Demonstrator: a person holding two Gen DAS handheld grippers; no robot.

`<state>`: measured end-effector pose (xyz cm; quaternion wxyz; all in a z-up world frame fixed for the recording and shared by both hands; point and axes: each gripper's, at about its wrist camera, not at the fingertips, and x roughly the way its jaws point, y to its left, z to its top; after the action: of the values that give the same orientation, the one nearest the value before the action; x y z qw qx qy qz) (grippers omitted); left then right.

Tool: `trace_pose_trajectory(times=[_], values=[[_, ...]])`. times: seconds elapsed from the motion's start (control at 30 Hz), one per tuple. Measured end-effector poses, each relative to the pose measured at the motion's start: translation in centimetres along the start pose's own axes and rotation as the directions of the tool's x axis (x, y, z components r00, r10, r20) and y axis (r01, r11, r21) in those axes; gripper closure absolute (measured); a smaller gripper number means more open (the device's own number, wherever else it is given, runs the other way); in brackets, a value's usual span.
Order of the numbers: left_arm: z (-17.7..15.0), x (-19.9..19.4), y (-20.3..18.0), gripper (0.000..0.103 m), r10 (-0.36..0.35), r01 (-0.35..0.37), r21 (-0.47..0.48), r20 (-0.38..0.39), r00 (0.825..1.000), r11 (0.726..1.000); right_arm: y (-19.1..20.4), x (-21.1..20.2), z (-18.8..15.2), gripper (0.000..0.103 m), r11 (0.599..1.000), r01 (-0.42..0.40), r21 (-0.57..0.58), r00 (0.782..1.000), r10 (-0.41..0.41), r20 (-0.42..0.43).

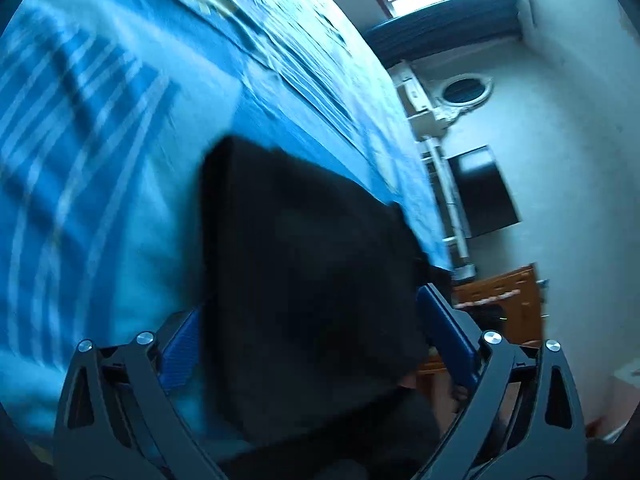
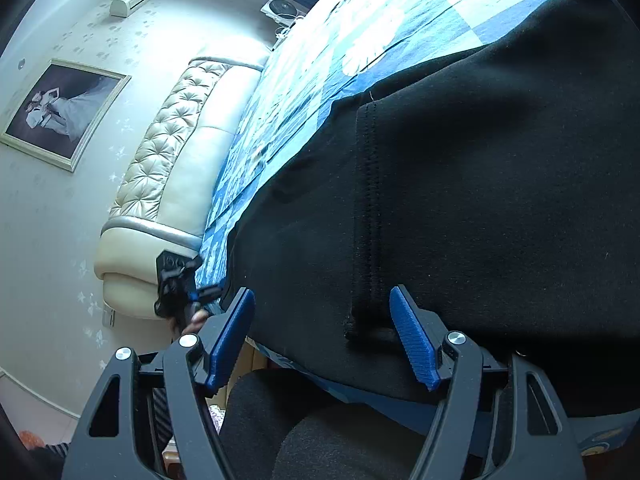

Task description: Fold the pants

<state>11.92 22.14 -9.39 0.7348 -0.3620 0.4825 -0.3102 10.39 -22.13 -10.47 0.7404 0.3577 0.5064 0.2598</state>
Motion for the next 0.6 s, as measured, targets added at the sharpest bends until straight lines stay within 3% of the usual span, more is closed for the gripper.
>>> trace_pose_trajectory(times=[0.07, 0.13, 0.23, 0.27, 0.3, 0.43, 0.6], values=[[-1.0, 0.8, -0.4, 0.020, -0.035, 0.034, -0.033, -0.030, 0.999, 0.999, 0.0, 0.0, 0.0, 0.033, 1.000, 0.000, -0.001, 1.000, 0.000, 0.002], [-1.5, 1.7, -1.0, 0.030, 0.022, -0.023, -0.027, -0.046, 0.999, 0.999, 0.1, 0.0, -0.1, 0.033, 1.000, 0.002, -0.002, 1.000, -0.002, 0.003], [-1.2, 1.9, -0.6, 0.060, 0.080, -0.083, -0.061, -0.052, 0.995, 0.995, 0.2, 0.0, -0.2, 0.033, 1.000, 0.003, -0.010, 1.000, -0.003, 0.008], [-1.1, 1.9, -0.2, 0.076, 0.090, -0.094, -0.080, -0.055, 0.994, 0.992, 0.2, 0.1, -0.2, 0.033, 1.000, 0.003, -0.012, 1.000, -0.003, 0.010], [-1.0, 1.8, 0.3, 0.083, 0.103, -0.109, -0.107, -0.060, 0.993, 0.988, 0.3, 0.1, -0.2, 0.033, 1.000, 0.003, -0.016, 1.000, -0.003, 0.011], [-1.0, 1.3, -0.2, 0.087, 0.143, -0.146, -0.124, -0.036, 0.989, 0.981, 0.5, 0.1, -0.3, 0.028, 1.000, -0.010, -0.024, 1.000, 0.010, 0.018], [-0.8, 0.8, -3.6, 0.088, 0.254, -0.253, -0.072, 0.006, 0.967, 0.965, 1.3, 0.2, -0.3, 0.021, 0.999, 0.013, -0.043, 1.000, -0.012, 0.019]])
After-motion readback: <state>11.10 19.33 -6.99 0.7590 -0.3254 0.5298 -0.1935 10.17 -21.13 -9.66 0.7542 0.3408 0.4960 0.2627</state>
